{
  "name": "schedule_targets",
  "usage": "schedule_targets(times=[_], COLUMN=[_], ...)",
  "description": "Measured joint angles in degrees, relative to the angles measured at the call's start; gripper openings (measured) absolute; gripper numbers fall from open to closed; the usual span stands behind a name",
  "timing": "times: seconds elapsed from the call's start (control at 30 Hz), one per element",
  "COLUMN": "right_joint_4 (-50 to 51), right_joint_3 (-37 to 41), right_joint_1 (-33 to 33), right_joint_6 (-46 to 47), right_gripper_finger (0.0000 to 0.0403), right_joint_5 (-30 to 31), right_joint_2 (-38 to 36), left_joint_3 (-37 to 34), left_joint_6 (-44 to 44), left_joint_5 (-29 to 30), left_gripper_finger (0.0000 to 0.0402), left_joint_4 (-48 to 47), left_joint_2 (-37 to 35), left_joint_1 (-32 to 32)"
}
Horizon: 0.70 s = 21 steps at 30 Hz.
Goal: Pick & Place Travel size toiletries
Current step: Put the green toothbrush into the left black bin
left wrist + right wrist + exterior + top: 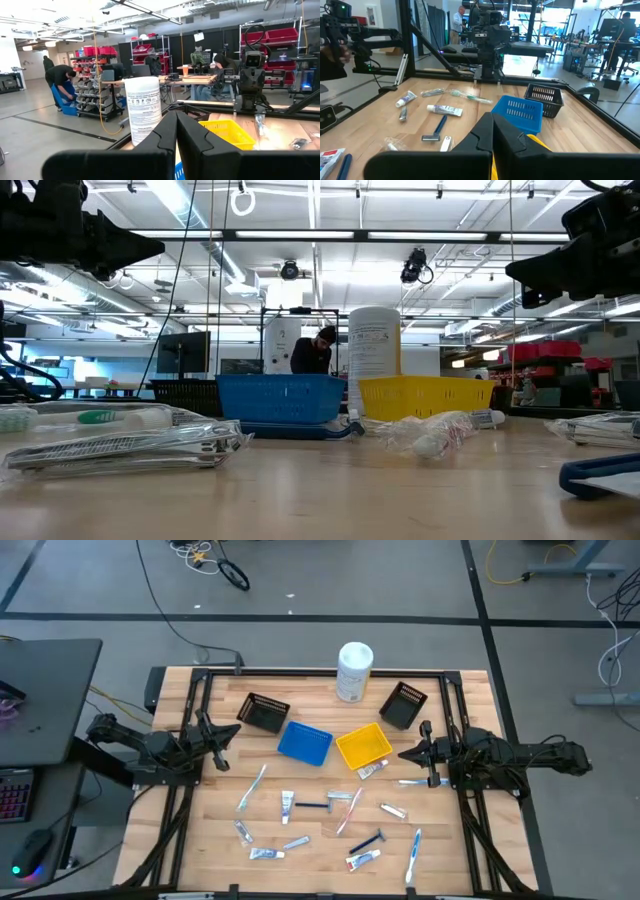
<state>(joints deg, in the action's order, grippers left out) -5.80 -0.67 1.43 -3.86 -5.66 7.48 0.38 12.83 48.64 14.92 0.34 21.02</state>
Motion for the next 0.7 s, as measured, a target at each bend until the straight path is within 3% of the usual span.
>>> schedule_targets(times=[0.7], right_joint_4=[0.00], right_joint_3=[-0.01], right_joint_1=[0.00], right_joint_6=[-0.02], right_gripper_finger=[0.0003], right_joint_5=[0.01], right_joint_2=[0.00], left_joint_3=[0.00], left_joint_6=[-0.15], left_joint_5=[-1.26], left_gripper_finger=[0.0016], left_joint_4=[0.00], left_joint_2=[0.00], left_joint_1=[0.02])
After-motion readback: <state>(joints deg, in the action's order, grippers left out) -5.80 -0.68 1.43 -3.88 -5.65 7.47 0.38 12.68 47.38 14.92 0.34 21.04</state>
